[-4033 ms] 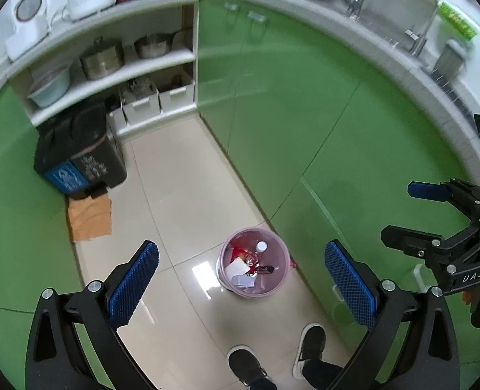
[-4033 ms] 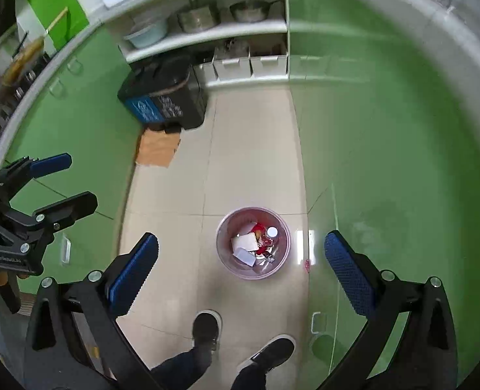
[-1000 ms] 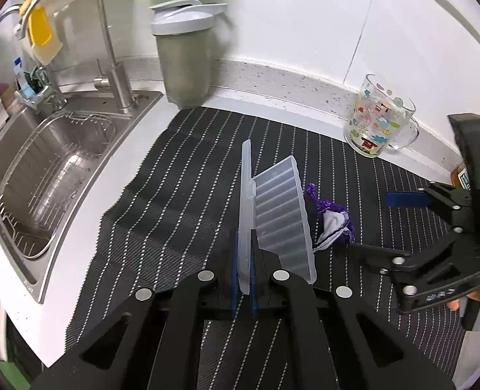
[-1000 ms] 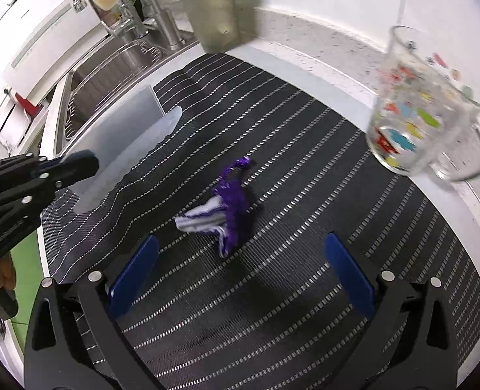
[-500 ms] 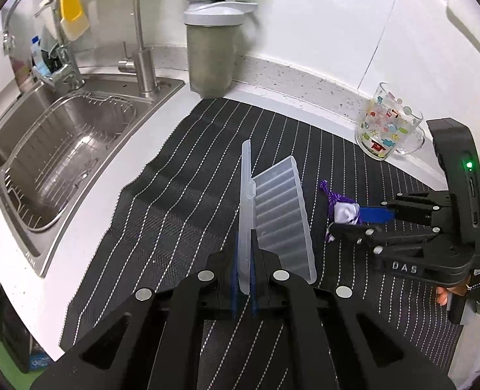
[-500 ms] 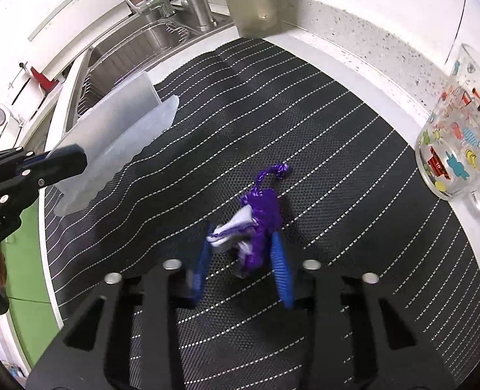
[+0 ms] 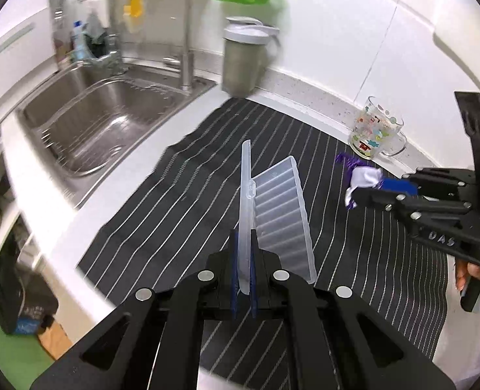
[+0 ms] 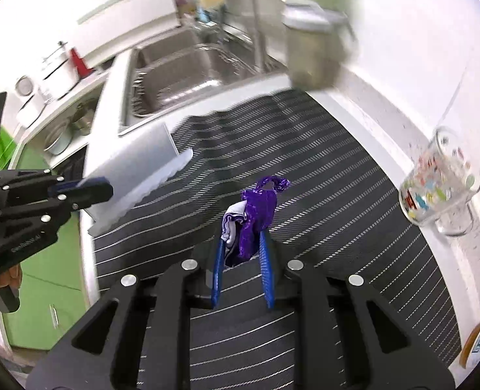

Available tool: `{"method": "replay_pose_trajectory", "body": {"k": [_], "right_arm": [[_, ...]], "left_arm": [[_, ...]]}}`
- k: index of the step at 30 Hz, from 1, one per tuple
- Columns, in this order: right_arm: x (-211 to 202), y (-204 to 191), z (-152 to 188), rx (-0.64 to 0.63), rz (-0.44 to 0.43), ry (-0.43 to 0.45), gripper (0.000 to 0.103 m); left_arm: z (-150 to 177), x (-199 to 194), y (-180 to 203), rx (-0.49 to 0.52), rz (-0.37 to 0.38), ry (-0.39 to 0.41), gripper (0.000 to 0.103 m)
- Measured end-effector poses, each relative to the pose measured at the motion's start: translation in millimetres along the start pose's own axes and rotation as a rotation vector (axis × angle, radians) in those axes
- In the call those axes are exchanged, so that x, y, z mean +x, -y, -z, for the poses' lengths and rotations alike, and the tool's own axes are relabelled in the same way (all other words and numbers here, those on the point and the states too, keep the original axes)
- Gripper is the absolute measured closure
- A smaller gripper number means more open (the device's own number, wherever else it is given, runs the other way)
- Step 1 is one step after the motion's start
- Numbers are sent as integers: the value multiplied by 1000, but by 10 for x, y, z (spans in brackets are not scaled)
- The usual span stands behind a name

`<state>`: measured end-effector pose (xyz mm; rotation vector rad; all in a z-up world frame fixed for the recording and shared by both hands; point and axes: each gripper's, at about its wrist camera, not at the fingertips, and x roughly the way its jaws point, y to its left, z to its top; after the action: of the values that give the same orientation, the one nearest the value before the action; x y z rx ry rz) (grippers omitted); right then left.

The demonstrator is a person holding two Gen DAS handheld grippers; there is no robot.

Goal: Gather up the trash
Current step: 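Carry container and cloth over the pink bin and release both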

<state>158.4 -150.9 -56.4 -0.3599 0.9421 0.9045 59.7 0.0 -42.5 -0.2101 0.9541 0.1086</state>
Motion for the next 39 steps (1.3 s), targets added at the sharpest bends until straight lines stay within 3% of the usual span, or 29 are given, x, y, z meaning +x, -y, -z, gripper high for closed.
{"method": "replay_pose_trajectory", "body": {"k": [12, 18, 23, 31, 39], "right_arm": [[-320, -1492, 129, -247, -201, 64, 84], [-179, -2304, 256, -326, -282, 46, 84], [104, -2882, 403, -339, -287, 3, 84], [932, -3259, 740, -311, -263, -79, 84], [2229, -3238, 1297, -320, -266, -154, 84]], "left_arm": [[1083, -1075, -636, -203, -190, 29, 97], [1666, -1467, -1114, -298, -258, 33, 97], [2063, -1527, -1522, -334, -258, 22, 97], [2576, -994, -2107, -358, -232, -29, 97], [3292, 328, -2582, -380, -202, -106, 97]]}}
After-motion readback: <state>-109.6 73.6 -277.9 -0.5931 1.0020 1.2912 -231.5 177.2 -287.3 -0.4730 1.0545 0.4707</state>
